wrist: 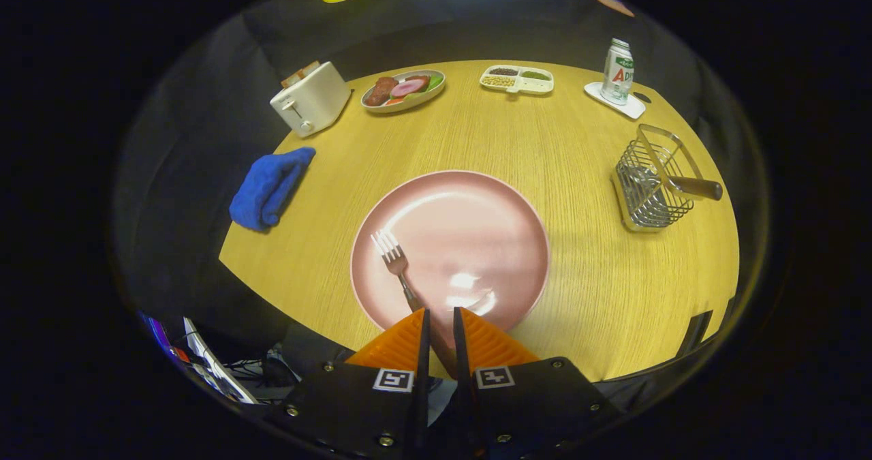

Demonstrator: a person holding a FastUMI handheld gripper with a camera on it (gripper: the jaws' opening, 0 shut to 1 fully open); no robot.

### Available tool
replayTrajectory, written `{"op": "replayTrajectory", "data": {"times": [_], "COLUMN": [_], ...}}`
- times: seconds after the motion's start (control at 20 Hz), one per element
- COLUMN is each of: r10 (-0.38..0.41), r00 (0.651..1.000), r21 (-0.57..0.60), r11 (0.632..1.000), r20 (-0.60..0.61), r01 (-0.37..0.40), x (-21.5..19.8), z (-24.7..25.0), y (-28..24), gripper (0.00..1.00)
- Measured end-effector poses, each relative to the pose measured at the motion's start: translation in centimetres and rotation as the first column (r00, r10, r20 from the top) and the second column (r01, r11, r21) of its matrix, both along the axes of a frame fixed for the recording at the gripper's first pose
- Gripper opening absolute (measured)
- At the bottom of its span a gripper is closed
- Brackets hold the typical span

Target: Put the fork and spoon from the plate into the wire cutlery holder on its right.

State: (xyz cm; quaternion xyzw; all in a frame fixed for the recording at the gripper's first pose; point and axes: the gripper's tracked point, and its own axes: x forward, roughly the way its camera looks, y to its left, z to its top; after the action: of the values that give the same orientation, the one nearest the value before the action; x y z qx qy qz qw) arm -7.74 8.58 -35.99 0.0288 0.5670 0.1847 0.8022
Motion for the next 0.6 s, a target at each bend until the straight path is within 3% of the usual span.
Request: {"op": "replayTrajectory", "data": {"times": [0.6], "r10": [0.185], "r00": [0.981], "r21": [-0.065], "r11": [0.980], "r20": [-0.063], "r01": [-0.189], "x": [-0.4], "z": [-2.7], "y": [2.0], "gripper": [0.21]}}
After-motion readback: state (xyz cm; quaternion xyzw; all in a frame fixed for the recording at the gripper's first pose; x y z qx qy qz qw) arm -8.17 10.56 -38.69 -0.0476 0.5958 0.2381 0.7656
